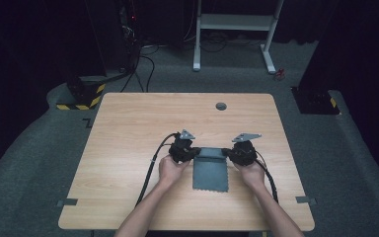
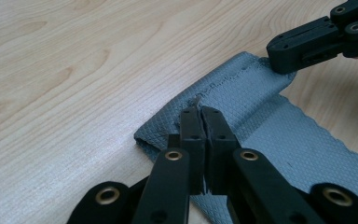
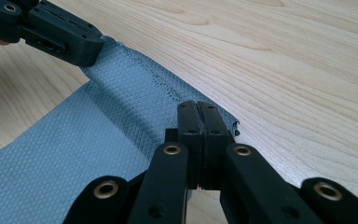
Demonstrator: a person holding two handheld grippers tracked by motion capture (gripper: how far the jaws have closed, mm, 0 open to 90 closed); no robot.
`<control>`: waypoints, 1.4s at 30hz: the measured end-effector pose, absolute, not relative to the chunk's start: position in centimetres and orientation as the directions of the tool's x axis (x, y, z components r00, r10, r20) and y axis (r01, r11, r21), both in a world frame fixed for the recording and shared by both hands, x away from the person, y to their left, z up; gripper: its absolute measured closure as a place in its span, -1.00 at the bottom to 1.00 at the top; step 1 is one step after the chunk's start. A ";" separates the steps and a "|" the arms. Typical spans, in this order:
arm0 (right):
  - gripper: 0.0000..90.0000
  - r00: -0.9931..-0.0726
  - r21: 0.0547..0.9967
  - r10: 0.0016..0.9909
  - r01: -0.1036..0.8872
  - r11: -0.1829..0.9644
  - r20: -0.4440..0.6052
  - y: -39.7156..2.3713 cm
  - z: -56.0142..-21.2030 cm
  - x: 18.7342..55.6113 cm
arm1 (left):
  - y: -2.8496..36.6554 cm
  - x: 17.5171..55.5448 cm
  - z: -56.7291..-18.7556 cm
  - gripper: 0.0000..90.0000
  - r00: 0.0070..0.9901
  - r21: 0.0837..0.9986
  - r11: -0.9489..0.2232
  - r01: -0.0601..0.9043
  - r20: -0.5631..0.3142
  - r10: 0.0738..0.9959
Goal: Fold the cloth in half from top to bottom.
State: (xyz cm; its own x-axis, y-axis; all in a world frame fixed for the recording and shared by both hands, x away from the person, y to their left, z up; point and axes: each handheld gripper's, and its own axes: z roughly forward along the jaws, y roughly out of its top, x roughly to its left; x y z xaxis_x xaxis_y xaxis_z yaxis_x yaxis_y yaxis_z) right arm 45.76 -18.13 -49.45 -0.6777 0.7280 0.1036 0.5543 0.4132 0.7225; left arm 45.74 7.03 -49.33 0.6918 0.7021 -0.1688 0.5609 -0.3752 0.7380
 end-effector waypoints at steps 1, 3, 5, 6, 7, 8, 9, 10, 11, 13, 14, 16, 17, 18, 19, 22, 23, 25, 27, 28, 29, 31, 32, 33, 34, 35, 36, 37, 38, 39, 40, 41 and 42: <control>0.99 -0.679 0.725 0.727 0.551 0.412 0.103 -18.1 -49.5 45.7 | 7.0 45.6 -49.4 0.95 0.690 0.738 -0.370 0.564 -0.175 0.702; 0.99 -0.685 0.730 0.722 0.542 0.416 0.097 -18.2 -49.5 45.6 | 7.2 45.4 -49.5 0.95 0.694 0.742 -0.362 0.564 -0.188 0.695; 0.99 -0.684 0.729 0.722 0.546 0.413 0.103 -18.2 -49.5 45.4 | 7.3 45.3 -49.6 0.95 0.695 0.742 -0.357 0.567 -0.198 0.691; 0.99 -0.683 0.730 0.722 0.548 0.409 0.108 -18.3 -49.5 45.3 | 7.3 45.2 -49.7 0.96 0.696 0.743 -0.354 0.568 -0.205 0.689; 0.99 -0.685 0.728 0.720 0.549 0.412 0.109 -18.3 -49.5 45.1 | 7.4 45.1 -49.8 0.95 0.697 0.744 -0.354 0.567 -0.204 0.688; 0.99 -0.688 0.733 0.718 0.543 0.411 0.107 -18.3 -49.6 45.1 | 7.4 45.0 -49.8 0.96 0.698 0.744 -0.356 0.565 -0.202 0.687; 0.99 -0.688 0.730 0.717 0.547 0.411 0.112 -18.3 -49.6 44.9 | 7.4 44.9 -49.8 0.95 0.698 0.745 -0.354 0.565 -0.204 0.686; 0.99 -0.686 0.729 0.719 0.549 0.408 0.115 -18.3 -49.6 44.9 | 7.5 44.9 -49.8 0.95 0.700 0.745 -0.354 0.565 -0.205 0.684; 0.99 -0.688 0.729 0.716 0.548 0.410 0.114 -18.3 -49.6 44.8 | 7.5 44.8 -49.8 0.96 0.701 0.746 -0.356 0.563 -0.203 0.683; 0.99 -0.692 0.734 0.713 0.543 0.408 0.114 -18.4 -49.6 44.8 | 7.6 44.6 -49.7 0.96 0.705 0.749 -0.355 0.560 -0.204 0.679; 0.99 -0.691 0.731 0.714 0.546 0.408 0.118 -18.4 -49.6 44.6 | 7.6 44.5 -49.7 0.96 0.705 0.751 -0.352 0.559 -0.206 0.679; 0.99 -0.701 0.734 0.708 0.525 0.431 0.085 -18.2 -49.6 44.4 | 7.6 44.3 -49.7 0.96 0.709 0.753 -0.354 0.555 -0.205 0.675; 0.99 -0.699 0.727 0.711 0.527 0.440 0.076 -18.1 -49.5 44.2 | 7.5 44.2 -49.6 0.96 0.708 0.755 -0.353 0.553 -0.202 0.677; 0.99 -0.704 0.729 0.708 0.514 0.452 0.057 -18.0 -49.5 44.1 | 7.6 44.0 -49.6 0.96 0.711 0.760 -0.357 0.543 -0.190 0.677; 0.99 -0.711 0.730 0.702 0.499 0.466 0.038 -17.9 -49.4 44.0 | 7.6 43.9 -49.6 0.96 0.711 0.762 -0.359 0.539 -0.183 0.679; 0.99 -0.713 0.738 0.700 0.497 0.457 0.046 -18.0 -49.2 43.7 | 7.7 43.7 -49.6 0.96 0.716 0.767 -0.357 0.533 -0.184 0.674; 0.99 -0.711 0.740 0.701 0.501 0.450 0.055 -18.0 -49.1 43.6 | 7.8 43.7 -49.7 0.96 0.715 0.767 -0.353 0.536 -0.190 0.673; 0.99 -0.714 0.740 0.698 0.497 0.452 0.053 -18.0 -49.2 43.4 | 7.8 43.5 -49.6 0.96 0.716 0.770 -0.351 0.533 -0.189 0.673; 0.99 -0.718 0.741 0.694 0.492 0.457 0.048 -18.0 -49.2 43.3 | 7.8 43.4 -49.6 0.96 0.717 0.770 -0.352 0.532 -0.190 0.671; 0.99 -0.717 0.740 0.695 0.494 0.456 0.051 -18.1 -49.2 43.3 | 7.8 43.4 -49.6 0.96 0.718 0.770 -0.351 0.533 -0.192 0.670; 0.99 -0.717 0.741 0.695 0.496 0.453 0.055 -18.1 -49.2 43.3 | 7.8 43.4 -49.6 0.96 0.720 0.770 -0.352 0.532 -0.193 0.666; 0.99 -0.716 0.744 0.695 0.496 0.448 0.060 -18.2 -49.3 43.2 | 7.9 43.3 -49.5 0.96 0.723 0.771 -0.349 0.532 -0.199 0.662; 0.99 -0.717 0.744 0.694 0.497 0.447 0.063 -18.2 -49.3 43.1 | 7.9 43.2 -49.5 0.96 0.719 0.770 -0.343 0.539 -0.209 0.662; 0.99 -0.718 0.744 0.693 0.498 0.447 0.064 -18.3 -49.3 43.1 | 8.0 43.2 -49.5 0.96 0.723 0.768 -0.348 0.537 -0.206 0.660; 0.99 -0.718 0.745 0.693 0.498 0.445 0.067 -18.3 -49.2 43.1 | 7.9 43.2 -49.5 0.96 0.725 0.769 -0.349 0.535 -0.205 0.658; 0.99 -0.716 0.747 0.694 0.501 0.438 0.073 -18.3 -49.2 43.0 | 7.9 43.1 -49.5 0.96 0.723 0.769 -0.346 0.537 -0.209 0.658; 0.99 -0.718 0.748 0.692 0.498 0.438 0.073 -18.4 -49.2 43.0 | 7.9 43.0 -49.4 0.96 0.724 0.770 -0.345 0.536 -0.210 0.657; 0.99 -0.715 0.749 0.695 0.501 0.433 0.076 -18.4 -49.2 42.8 | 7.9 43.0 -49.4 0.96 0.726 0.771 -0.346 0.534 -0.209 0.655; 0.99 -0.717 0.749 0.693 0.500 0.435 0.075 -18.5 -49.2 42.8 | 7.9 42.9 -49.3 0.96 0.726 0.773 -0.342 0.534 -0.212 0.654; 0.99 -0.719 0.750 0.691 0.496 0.437 0.073 -18.5 -49.2 42.7 | 7.9 42.8 -49.2 0.96 0.729 0.776 -0.343 0.529 -0.209 0.652; 0.99 -0.718 0.748 0.692 0.501 0.435 0.078 -18.5 -49.2 42.6 | 7.9 42.7 -49.1 0.96 0.729 0.776 -0.340 0.531 -0.214 0.651; 0.99 -0.722 0.749 0.688 0.495 0.440 0.073 -18.6 -49.2 42.5 | 7.9 42.6 -49.1 0.96 0.731 0.777 -0.344 0.528 -0.210 0.649; 0.99 -0.721 0.749 0.688 0.498 0.437 0.077 -18.6 -49.1 42.4 | 7.9 42.5 -49.0 0.96 0.730 0.776 -0.344 0.529 -0.210 0.650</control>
State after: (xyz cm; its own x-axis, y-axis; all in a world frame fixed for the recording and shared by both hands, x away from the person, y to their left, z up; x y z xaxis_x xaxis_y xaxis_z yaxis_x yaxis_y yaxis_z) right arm 42.45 -18.56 -49.14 -0.7212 0.6883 0.0775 0.4979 0.4374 0.7489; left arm 42.47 7.92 -49.01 0.7302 0.6502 -0.2099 0.5292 -0.3439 0.7757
